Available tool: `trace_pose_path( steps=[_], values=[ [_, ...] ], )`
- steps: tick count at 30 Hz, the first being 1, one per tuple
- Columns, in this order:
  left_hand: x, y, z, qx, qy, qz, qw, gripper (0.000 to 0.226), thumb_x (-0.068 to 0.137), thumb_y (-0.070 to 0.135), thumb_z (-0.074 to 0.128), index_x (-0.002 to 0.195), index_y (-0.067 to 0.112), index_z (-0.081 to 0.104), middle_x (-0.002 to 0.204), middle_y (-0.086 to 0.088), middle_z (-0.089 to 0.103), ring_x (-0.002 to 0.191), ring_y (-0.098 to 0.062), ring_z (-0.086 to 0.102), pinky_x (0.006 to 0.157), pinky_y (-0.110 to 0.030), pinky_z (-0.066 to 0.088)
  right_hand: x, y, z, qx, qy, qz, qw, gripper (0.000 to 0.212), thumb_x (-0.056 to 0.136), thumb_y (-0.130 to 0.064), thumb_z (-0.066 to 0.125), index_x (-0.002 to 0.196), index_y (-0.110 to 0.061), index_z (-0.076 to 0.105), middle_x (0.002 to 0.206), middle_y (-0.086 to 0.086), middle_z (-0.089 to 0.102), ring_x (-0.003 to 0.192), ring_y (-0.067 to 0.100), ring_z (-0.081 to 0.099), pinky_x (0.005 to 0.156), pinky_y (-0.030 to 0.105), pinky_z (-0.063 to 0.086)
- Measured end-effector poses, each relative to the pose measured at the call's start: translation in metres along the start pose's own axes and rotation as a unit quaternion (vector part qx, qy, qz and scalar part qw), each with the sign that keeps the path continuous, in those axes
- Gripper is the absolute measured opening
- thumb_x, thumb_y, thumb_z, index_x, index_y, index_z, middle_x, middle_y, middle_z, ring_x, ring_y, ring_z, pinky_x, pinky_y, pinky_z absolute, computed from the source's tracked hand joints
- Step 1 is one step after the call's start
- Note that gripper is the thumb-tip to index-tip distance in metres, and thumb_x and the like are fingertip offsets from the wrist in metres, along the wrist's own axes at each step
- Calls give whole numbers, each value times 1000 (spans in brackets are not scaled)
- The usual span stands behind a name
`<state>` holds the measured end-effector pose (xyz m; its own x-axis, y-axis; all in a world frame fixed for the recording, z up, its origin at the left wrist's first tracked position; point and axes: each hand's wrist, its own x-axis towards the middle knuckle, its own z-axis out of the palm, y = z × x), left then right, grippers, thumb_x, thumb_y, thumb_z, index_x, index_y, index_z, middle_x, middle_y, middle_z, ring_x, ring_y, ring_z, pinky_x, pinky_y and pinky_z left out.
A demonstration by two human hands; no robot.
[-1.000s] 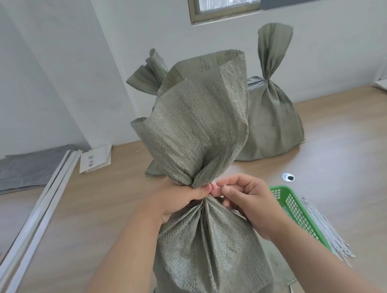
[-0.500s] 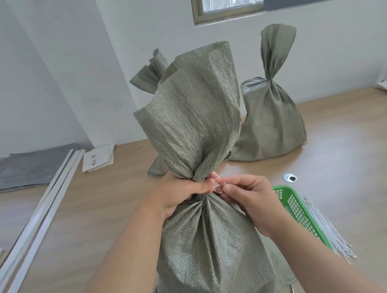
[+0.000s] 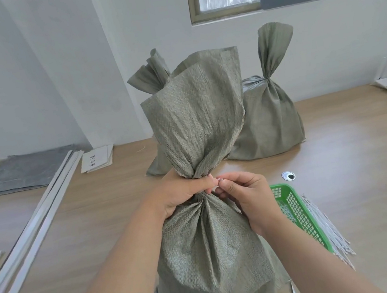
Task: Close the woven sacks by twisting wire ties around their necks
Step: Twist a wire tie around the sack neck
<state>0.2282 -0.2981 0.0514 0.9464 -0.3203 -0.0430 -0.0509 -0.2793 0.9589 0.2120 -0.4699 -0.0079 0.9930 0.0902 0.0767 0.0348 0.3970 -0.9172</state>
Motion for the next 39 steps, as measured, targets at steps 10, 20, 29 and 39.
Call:
trace_pose_path(
  steps=[10, 20, 29, 39],
  values=[
    [0, 4, 4, 15, 20, -22, 999, 13, 83, -3, 72, 71, -1, 68, 65, -6, 64, 66, -10, 62, 69, -20, 52, -2, 2, 2, -22, 21, -54, 998, 13, 82, 10, 69, 88, 2, 77, 73, 11, 73, 66, 15, 59, 67, 23, 53],
    [-2, 2, 4, -9, 22, -23, 999, 34, 67, 16, 76, 78, -14, 65, 65, -5, 64, 66, -11, 61, 76, -29, 49, -4, -2, 2, -47, -8, -99, 994, 11, 80, 9, 70, 89, 5, 76, 78, 9, 77, 71, 8, 68, 66, 17, 51],
    [-1, -3, 0, -17, -1, -30, 999, 20, 69, 20, 81, 74, 3, 72, 67, -3, 66, 70, -11, 63, 79, -30, 50, -3, -5, -5, -109, -38, -104, 988, 11, 81, -2, 75, 91, 4, 77, 83, 16, 77, 77, 15, 69, 74, 23, 51],
    [-1, -6, 0, -41, 2, -6, 999, 15, 80, 7, 82, 74, 18, 76, 74, 2, 73, 73, -9, 67, 72, -21, 52, -2, -17, -10, -72, -69, 1, 995, 22, 95, 0, 60, 89, -9, 79, 81, 14, 73, 75, 20, 63, 73, 29, 54]
  ],
)
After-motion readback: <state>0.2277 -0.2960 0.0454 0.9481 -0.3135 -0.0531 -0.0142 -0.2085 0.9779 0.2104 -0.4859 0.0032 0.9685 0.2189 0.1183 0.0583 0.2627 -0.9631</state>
